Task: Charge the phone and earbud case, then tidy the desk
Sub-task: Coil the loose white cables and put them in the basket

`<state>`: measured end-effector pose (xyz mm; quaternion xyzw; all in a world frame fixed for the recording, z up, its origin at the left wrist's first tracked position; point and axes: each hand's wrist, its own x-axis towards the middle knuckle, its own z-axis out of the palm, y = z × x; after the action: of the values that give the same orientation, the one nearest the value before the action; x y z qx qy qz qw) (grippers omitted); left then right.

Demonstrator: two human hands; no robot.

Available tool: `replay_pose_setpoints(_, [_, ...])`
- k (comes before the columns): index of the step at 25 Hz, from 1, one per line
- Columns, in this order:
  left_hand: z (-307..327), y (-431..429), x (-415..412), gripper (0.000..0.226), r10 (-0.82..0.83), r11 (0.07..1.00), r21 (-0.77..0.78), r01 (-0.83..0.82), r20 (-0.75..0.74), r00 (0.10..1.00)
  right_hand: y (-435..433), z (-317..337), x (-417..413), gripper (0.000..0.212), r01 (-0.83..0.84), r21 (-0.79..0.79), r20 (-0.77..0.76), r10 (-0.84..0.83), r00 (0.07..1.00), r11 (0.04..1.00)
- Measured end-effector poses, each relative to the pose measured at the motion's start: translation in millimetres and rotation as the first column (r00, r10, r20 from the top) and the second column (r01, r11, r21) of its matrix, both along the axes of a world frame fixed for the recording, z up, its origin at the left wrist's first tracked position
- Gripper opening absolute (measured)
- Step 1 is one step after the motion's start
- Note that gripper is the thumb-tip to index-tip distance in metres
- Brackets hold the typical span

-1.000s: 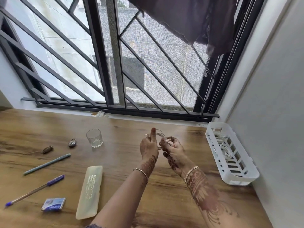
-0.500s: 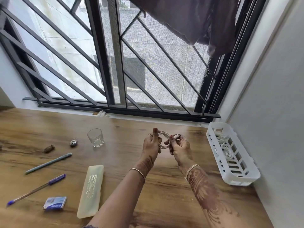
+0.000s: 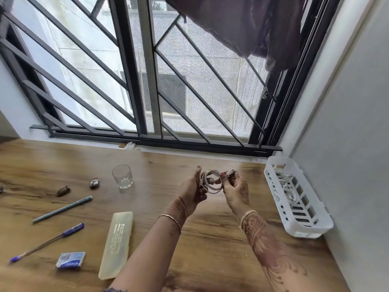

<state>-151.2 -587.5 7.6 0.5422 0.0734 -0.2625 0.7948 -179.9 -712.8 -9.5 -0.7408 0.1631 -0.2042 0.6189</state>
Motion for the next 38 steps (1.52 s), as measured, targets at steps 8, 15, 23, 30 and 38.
replay_pose_setpoints(8, [-5,-2,2,0.021,0.065,0.998,0.009,-0.067,0.089,0.994,-6,-3,1,0.013,0.080,0.127,0.001,-0.081,0.997,0.989])
replay_pose_setpoints(15, [-10,2,4,0.017,0.081,0.994,0.061,-0.095,0.196,0.977,-15,4,3,0.021,0.205,0.210,0.063,-0.222,0.973,0.956])
replay_pose_setpoints(23, [-4,-4,5,0.020,0.106,0.993,-0.067,-0.094,0.211,0.972,-18,1,9,0.032,0.307,0.085,-0.061,-0.302,0.951,0.948])
replay_pose_setpoints(30, [-5,-8,3,0.018,0.145,0.985,-0.116,-0.126,0.179,0.973,-5,-5,2,0.027,0.130,0.239,-0.156,-0.094,0.983,0.962])
replay_pose_setpoints(38, [-8,-11,3,0.017,0.165,0.983,-0.111,-0.148,0.159,0.973,3,0,4,0.025,0.001,0.277,-0.264,0.075,0.962,0.961])
